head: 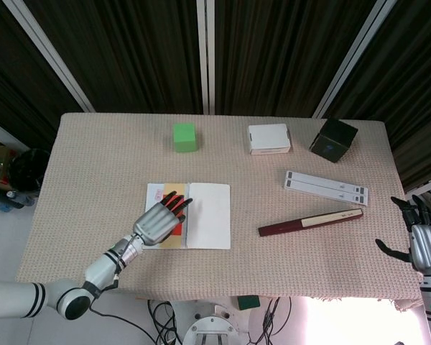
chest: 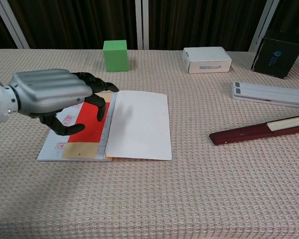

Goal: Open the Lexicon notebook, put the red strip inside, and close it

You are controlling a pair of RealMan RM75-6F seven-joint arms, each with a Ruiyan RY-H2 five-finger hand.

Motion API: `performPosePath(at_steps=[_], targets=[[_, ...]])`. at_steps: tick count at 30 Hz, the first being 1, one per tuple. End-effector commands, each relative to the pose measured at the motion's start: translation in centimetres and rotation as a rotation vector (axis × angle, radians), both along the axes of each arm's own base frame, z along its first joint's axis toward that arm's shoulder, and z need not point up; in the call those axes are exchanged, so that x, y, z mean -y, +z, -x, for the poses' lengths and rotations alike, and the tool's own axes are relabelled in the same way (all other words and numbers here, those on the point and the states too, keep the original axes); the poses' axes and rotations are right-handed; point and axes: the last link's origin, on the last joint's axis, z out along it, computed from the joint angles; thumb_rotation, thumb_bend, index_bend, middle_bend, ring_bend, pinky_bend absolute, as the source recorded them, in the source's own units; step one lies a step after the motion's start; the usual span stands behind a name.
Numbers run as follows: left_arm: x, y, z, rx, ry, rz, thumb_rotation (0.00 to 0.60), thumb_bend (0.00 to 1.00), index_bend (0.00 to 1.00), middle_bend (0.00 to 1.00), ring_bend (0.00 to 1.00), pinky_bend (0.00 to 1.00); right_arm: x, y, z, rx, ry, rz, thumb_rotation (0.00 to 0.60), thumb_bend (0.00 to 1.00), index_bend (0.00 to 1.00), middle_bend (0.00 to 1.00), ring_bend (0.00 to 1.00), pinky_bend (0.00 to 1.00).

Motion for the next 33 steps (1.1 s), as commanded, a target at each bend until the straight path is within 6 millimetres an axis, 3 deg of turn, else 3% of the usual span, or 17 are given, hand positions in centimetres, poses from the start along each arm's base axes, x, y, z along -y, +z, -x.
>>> performPosePath(at_steps=[1,5,10,33], targets=[[-1.4,0.3,2.0,-0.003,0.028,-0.082,0.6,0.31,0.33,0.0,0.0,0.05,0.1,-0.1,0.0,0.0,0.0,-0.003,0.6,0.13,0.15,0.16,0.0,0.11],[-2.4,-0.4,3.7,-0.029,0.034,-0.133,0.6,0.16,0.31,0.0,0.0,0.05,0.2,-0.3,-0.2,0.0,0.005,-0.008,0.6,0.13,0.15,0.16,0.0,0.11],[-3.4,-1.0,3.9,0.018,0.036,-0.172,0.6,0.05,0.27,0.0,0.0,0.05,0.3,-0.3,-0.2,-0.003,0.004,-0.008,0.6,0.13,0.15,0.16,0.0,0.11],[-5.2,-2.8,2.7,0.013,-0.055,-0.185,0.6,0.03,0.27,0.0,0.0,0.05,0.2,-0.2,0.0,-0.005,-0.016,-0.002,0.6,0.13,0.15,0.16,0.0,0.11]])
